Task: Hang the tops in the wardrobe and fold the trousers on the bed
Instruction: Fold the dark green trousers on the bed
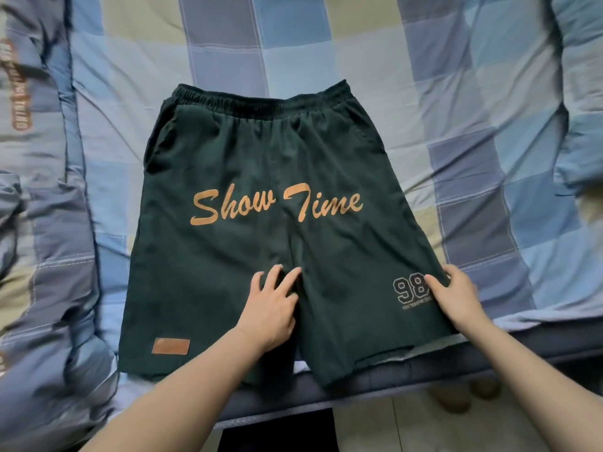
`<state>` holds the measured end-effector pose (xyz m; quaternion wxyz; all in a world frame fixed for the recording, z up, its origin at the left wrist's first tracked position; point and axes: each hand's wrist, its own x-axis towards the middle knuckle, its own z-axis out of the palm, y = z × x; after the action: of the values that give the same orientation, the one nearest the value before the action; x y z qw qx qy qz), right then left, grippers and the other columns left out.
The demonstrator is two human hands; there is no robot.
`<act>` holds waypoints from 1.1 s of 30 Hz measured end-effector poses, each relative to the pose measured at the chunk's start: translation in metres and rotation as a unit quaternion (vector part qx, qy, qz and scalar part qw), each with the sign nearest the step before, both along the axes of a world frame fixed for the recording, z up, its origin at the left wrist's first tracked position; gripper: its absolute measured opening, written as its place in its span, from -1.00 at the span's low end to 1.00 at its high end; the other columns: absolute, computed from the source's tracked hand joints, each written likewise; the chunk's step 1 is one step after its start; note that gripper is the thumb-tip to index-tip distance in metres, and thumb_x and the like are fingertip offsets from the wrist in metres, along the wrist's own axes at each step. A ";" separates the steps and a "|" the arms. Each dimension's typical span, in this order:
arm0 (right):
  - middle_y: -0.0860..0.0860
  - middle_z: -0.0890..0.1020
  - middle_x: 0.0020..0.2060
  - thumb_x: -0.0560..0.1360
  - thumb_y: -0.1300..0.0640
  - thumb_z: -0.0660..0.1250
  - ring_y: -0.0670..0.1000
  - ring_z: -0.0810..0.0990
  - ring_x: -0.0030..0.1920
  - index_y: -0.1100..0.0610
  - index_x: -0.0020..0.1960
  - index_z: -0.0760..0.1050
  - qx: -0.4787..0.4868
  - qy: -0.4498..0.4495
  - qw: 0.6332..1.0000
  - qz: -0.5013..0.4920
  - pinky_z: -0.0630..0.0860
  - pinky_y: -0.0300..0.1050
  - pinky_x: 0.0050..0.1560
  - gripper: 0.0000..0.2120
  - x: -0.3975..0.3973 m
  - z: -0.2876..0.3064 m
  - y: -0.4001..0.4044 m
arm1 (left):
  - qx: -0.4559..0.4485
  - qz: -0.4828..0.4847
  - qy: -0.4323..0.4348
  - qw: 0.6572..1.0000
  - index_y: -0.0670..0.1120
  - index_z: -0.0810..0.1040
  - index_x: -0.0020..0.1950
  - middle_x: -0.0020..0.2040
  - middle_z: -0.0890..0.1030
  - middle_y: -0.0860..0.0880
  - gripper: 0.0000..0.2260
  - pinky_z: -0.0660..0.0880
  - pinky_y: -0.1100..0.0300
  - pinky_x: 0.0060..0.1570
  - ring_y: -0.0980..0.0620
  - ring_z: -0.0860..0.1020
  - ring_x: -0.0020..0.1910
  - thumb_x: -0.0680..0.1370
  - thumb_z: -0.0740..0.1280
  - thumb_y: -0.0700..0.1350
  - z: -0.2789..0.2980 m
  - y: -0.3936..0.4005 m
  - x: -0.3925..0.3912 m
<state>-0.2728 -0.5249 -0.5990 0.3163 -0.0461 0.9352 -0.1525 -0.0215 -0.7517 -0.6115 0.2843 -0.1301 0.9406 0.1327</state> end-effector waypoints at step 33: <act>0.10 0.49 -0.10 0.50 0.11 0.19 0.11 0.50 -0.13 0.12 -0.04 0.35 -0.181 0.011 0.983 -0.032 0.51 0.02 -0.16 -0.91 0.007 0.020 -0.386 | 0.426 0.493 -0.034 0.758 -0.08 0.64 -0.07 -0.07 0.72 0.05 -0.77 0.53 0.03 0.16 0.09 0.65 0.03 0.48 0.25 -0.33 0.027 -0.088 0.113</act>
<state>-0.2662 -0.9114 -0.5792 0.2874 -0.0746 0.8965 -0.3288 0.0912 -0.8396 -0.5844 0.2374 -0.4456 0.5822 0.6373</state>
